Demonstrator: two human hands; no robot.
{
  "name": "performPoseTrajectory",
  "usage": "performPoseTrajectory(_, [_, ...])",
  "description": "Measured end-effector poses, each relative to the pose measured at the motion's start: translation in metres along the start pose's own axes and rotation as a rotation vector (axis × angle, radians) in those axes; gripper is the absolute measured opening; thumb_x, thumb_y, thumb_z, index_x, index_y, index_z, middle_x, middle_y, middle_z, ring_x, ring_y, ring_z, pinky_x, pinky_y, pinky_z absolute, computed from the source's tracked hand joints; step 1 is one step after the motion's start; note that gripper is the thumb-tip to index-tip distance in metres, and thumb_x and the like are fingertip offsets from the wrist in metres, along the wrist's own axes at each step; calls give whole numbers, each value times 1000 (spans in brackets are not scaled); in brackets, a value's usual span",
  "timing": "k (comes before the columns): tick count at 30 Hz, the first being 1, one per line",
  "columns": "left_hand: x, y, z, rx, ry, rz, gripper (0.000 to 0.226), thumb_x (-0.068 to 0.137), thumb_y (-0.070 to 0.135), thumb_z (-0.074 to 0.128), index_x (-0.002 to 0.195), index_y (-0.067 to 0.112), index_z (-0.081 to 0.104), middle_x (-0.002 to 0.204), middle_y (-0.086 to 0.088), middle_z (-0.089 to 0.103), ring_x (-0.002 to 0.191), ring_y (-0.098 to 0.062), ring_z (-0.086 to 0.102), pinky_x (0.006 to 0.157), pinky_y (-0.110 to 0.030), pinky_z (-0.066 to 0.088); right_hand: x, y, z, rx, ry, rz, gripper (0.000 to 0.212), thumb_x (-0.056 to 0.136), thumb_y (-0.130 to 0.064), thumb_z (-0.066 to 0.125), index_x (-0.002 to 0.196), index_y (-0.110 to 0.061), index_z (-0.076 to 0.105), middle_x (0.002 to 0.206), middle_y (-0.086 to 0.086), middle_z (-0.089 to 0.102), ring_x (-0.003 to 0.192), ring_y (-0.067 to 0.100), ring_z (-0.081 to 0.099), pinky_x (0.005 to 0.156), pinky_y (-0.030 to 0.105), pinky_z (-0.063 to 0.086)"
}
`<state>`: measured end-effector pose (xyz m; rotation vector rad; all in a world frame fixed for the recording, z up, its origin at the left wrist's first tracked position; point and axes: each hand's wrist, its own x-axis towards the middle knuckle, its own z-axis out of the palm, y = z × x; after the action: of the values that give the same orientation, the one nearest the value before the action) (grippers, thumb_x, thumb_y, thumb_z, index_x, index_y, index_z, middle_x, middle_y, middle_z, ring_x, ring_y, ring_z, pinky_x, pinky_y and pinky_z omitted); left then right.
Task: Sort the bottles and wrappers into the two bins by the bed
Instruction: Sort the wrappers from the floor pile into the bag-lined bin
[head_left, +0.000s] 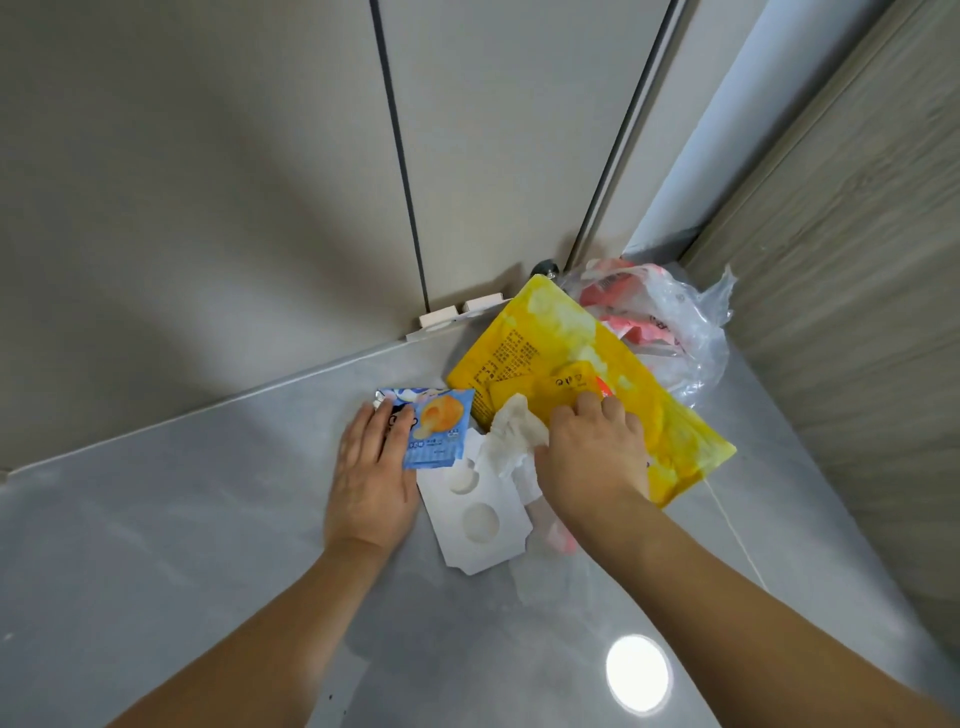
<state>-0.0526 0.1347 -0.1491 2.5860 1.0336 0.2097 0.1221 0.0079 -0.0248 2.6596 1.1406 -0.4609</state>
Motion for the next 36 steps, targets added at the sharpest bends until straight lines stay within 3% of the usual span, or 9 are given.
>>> performPoseTrajectory(6, [2,1,-1,6,-21,-6,60,85,22,31,141,10,48,151,-14,40,140,-34,32,115,-51,29,-6,7,-11,81,144,-32,23,93,-23,49,114,-20,58,118,4,53,114,28,45,92,35,37])
performPoseTrajectory(11, [1,3,-4,4,-53,-26,58,80,5,56,138,8,52,149,-17,42,138,-38,36,115,-51,28,-27,26,-36,414,273,1,11,96,-19,46,101,-15,55,90,7,62,80,30,56,62,32,40])
performPoseTrajectory(13, [5,4,-11,-21,-78,-23,60,77,-1,64,136,6,55,145,-19,46,135,-41,41,113,-52,32,-41,35,-48,540,303,35,11,98,-20,44,101,-16,54,81,7,61,71,30,53,57,33,40])
performPoseTrajectory(16, [12,24,-34,-170,-77,-102,45,87,3,57,132,8,56,135,-12,56,123,-33,53,102,-44,44,-64,49,-62,634,355,49,17,97,-16,45,104,-17,60,79,7,61,71,32,56,59,33,43])
performPoseTrajectory(20, [7,84,-73,-239,-72,-50,32,97,12,44,127,16,54,116,-7,63,102,-33,61,81,-41,48,-97,76,-77,711,333,110,28,92,-11,43,100,-19,69,83,8,66,77,32,59,67,34,50])
performPoseTrajectory(25, [-11,179,-115,-316,-146,377,28,101,31,40,109,13,59,89,-11,68,82,-37,61,64,-36,40,-153,135,-93,723,320,205,25,90,-9,43,91,-14,68,78,2,66,71,24,56,62,28,43])
performPoseTrajectory(28, [-26,241,-134,-419,-264,468,23,100,33,46,95,15,60,72,0,62,70,-27,57,63,-41,44,-196,183,-99,737,251,293,25,89,-11,43,78,-19,64,72,3,68,67,22,62,58,29,49])
performPoseTrajectory(32, [-49,330,-146,-564,-523,509,20,99,31,49,89,17,60,79,4,65,70,-15,59,65,-30,48,-272,249,-101,828,213,467,26,89,-11,44,71,-20,61,58,4,66,41,14,56,40,17,42])
performPoseTrajectory(36, [-75,413,-152,-633,-736,551,24,97,28,51,99,7,61,91,-12,68,74,-13,63,77,-36,56,-344,314,-89,923,249,649,26,93,-7,42,77,-14,62,55,10,64,38,14,56,41,20,42])
